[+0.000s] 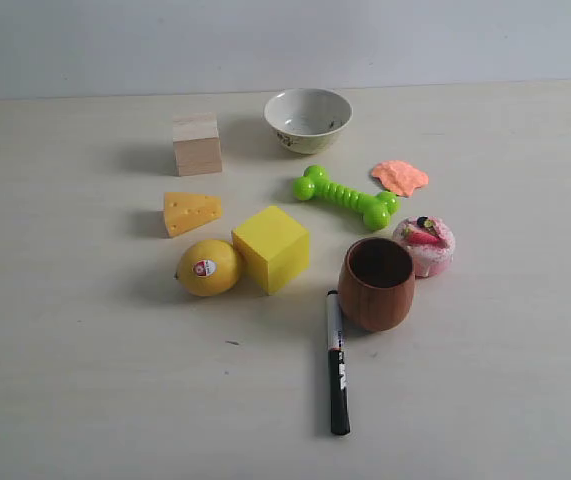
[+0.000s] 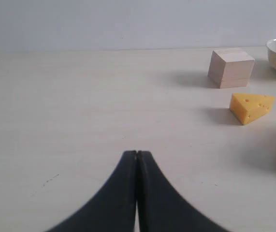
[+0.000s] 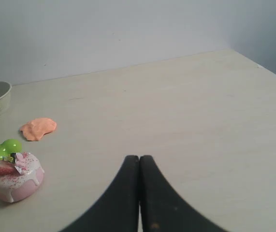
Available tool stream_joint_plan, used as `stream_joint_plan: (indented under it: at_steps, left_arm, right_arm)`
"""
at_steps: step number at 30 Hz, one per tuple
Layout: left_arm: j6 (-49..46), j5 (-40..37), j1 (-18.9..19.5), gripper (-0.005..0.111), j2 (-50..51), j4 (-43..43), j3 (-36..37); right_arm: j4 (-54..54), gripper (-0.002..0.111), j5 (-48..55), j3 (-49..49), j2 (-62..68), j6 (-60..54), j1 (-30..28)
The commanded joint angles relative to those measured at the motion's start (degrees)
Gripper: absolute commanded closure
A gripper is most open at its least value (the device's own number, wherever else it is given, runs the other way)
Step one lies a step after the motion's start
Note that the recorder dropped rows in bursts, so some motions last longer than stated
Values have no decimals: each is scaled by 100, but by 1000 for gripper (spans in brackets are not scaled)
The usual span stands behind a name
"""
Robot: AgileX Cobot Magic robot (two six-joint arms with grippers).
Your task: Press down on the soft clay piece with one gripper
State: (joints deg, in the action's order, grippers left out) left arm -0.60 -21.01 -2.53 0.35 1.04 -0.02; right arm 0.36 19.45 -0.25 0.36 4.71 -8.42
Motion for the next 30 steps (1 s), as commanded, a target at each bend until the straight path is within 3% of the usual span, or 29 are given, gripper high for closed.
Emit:
stream_joint_plan:
  at_steps: [1, 20, 30]
  left_arm:
    - [6, 39, -25, 107, -35, -14, 2]
    - [6, 39, -25, 107, -35, -14, 2]
    - [6, 39, -25, 107, -35, -14, 2]
  right_arm:
    - [-36, 108, -58, 25, -36, -13, -23]
    - [-36, 108, -112, 25, -36, -13, -23]
    - [-36, 108, -2110, 25, -36, -13, -23]
